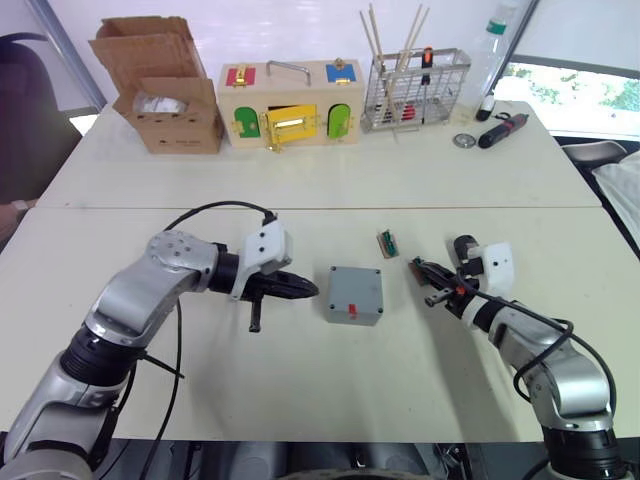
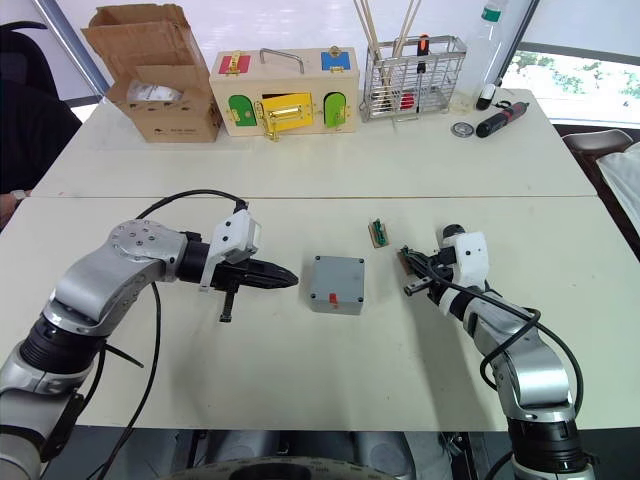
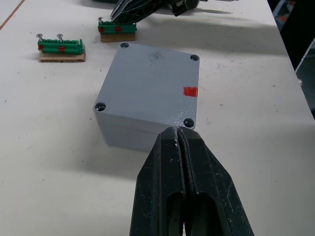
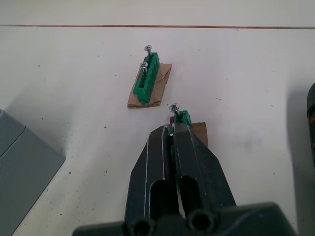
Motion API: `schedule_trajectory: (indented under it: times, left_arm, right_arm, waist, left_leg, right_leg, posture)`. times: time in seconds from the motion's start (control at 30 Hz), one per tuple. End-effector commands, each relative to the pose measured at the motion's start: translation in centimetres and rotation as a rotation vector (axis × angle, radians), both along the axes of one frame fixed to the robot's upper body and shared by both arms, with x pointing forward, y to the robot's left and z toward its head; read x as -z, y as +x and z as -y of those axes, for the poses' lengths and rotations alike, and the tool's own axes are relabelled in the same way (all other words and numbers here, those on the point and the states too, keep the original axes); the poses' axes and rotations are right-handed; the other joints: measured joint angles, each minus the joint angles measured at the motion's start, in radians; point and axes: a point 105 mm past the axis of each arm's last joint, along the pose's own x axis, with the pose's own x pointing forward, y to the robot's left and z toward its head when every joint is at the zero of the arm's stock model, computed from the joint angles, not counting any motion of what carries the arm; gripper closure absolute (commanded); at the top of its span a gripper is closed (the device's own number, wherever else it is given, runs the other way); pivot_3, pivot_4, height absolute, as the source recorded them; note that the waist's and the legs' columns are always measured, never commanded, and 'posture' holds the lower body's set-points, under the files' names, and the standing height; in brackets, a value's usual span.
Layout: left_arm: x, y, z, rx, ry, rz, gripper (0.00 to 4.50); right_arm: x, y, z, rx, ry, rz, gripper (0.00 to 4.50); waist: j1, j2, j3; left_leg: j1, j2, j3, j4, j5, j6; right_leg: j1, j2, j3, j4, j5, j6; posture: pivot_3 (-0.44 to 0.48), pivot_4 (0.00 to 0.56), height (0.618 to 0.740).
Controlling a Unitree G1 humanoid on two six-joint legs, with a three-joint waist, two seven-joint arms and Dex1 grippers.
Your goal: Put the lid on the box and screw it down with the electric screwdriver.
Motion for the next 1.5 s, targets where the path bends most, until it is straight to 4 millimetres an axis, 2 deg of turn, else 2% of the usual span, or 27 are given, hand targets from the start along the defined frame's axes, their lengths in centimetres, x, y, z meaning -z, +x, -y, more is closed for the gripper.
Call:
schedule_trajectory:
  times: [0.03,0.47,0.53,0.67,0.8,0.97,1.2,1.5]
  left_arm:
    - [-0.4,-0.2,0.0,0.018,0.005,0.035,4.50]
    - [-0.1,-0.1,0.1,0.031,0.013,0.036,4.50]
    - [-0.1,-0.1,0.1,0.031,0.014,0.035,4.50]
    - [-0.3,0.2,-0.6,0.015,0.019,0.031,4.50]
    - [-1.0,1.0,-1.6,-0.023,0.017,0.029,4.50]
    - [-1.6,1.2,-2.2,-0.042,0.004,0.024,4.50]
    - [-1.4,1.1,-2.5,-0.067,0.009,0.022,4.50]
    - [-1.0,1.1,-2.4,-0.065,0.018,0.023,4.50]
  right_arm:
    - [-1.7,0.1,0.2,0.013,0.007,0.071,4.44]
    - [-4.5,-0.4,-0.5,-0.003,0.082,0.149,4.44]
    - [-5.4,-0.8,-1.3,-0.052,0.120,0.174,4.44]
    - [-7.2,-2.5,-4.3,-0.240,0.199,0.189,4.44]
    - [-7.0,-2.6,-5.8,-0.316,0.169,0.166,4.44]
    - [-5.5,-2.3,-6.5,-0.366,0.119,0.130,4.44]
    - [-4.7,-2.1,-6.5,-0.368,0.116,0.114,4.44]
    - [-4.6,-2.5,-6.7,-0.384,0.131,0.101,4.44]
  waist:
    - [0.000,0.000,0.000]
    - [0.000,0.000,0.000]
    - [0.000,0.000,0.000]
    - [-0.001,0.001,0.001]
    - [-0.002,0.001,0.001]
    - [0.001,0.001,0.002]
    - [-0.001,0.000,0.003]
    - [0.000,0.000,0.004]
  left_leg:
    - [0.000,0.000,0.000,0.000,0.000,0.000]
    - [0.000,0.000,0.000,0.000,0.000,0.000]
    - [0.000,0.000,0.000,0.000,0.000,0.000]
    - [0.000,0.000,0.000,0.000,0.000,0.000]
    - [0.000,0.000,0.000,0.000,0.000,0.000]
    - [0.000,0.000,0.000,0.000,0.000,0.000]
    - [0.000,0.000,0.000,0.000,0.000,0.000]
    - [0.000,0.000,0.000,0.000,0.000,0.000]
  right_leg:
    - [0.000,0.000,0.000,0.000,0.000,0.000]
    - [0.000,0.000,0.000,0.000,0.000,0.000]
    - [0.000,0.000,0.000,0.000,0.000,0.000]
    - [0.000,0.000,0.000,0.000,0.000,0.000]
    - [0.000,0.000,0.000,0.000,0.000,0.000]
    - [0.000,0.000,0.000,-0.001,0.000,0.000]
    - [0.000,0.000,0.000,-0.001,0.000,0.000]
    - [0.000,0.000,0.000,-0.001,0.000,0.000]
  posture:
    - [0.000,0.150,0.740]
    - [0.000,0.150,0.740]
    - [0.000,0.150,0.740]
    - [0.000,0.150,0.740]
    - [0.000,0.150,0.740]
    - [0.000,0.150,0.740]
    - [0.000,0.150,0.740]
    - [0.000,0.150,0.740]
